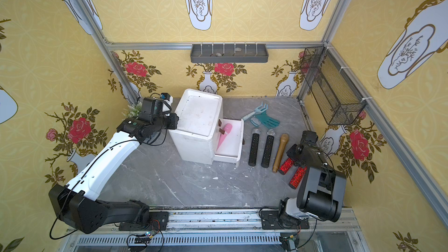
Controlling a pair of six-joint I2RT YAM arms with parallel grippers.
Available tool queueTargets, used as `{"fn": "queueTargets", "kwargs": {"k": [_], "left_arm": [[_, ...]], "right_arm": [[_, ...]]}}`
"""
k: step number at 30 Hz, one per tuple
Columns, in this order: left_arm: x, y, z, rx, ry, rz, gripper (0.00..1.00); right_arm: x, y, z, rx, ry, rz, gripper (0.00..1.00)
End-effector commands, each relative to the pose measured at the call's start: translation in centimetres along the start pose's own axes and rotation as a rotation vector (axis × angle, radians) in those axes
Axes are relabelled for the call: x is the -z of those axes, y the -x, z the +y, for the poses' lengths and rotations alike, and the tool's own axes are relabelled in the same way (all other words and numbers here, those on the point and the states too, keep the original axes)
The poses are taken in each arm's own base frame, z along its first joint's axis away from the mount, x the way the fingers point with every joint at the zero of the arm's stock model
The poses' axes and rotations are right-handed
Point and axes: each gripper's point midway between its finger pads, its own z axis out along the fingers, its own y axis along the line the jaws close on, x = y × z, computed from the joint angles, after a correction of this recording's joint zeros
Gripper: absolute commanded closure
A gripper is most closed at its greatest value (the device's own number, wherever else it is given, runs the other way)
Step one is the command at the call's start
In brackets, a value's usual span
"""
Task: Take the microphone out of the drawer
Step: Place the microphone at the center of the board.
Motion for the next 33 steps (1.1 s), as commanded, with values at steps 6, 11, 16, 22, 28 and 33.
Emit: {"fn": "queueTargets", "kwargs": {"k": [6, 11, 16, 22, 28, 33], "left_arm": [[-0.7, -3.0, -0.4, 0.016, -0.032, 0.117, 1.0], [-0.6, -3.0, -0.4, 0.012, -0.031, 0.116, 1.0], [-0.6, -3.1, -0.3, 0.01, -0.027, 0.117, 1.0], [-0.6, -3.1, -0.3, 0.012, -0.028, 0.115, 1.0], [-0.6, -2.9, -0.4, 0.012, -0.031, 0.113, 1.0], [-0.6, -3.0, -0.4, 0.014, -0.031, 0.113, 1.0]], "right_arm": [[-0.4, 0.5, 0.8, 0.004, 0.025, -0.015, 0.46], [-0.1, 0.8, 1.3, 0.003, 0.024, -0.025, 0.39], [1.6, 2.1, 2.4, 0.018, 0.02, -0.062, 0.38], [5.2, 4.2, 4.8, 0.019, 0.08, -0.123, 0.36], [8.6, 4.1, 11.1, 0.091, 0.224, -0.148, 0.35], [10.6, 1.9, 17.5, 0.147, 0.397, -0.115, 0.35]]}}
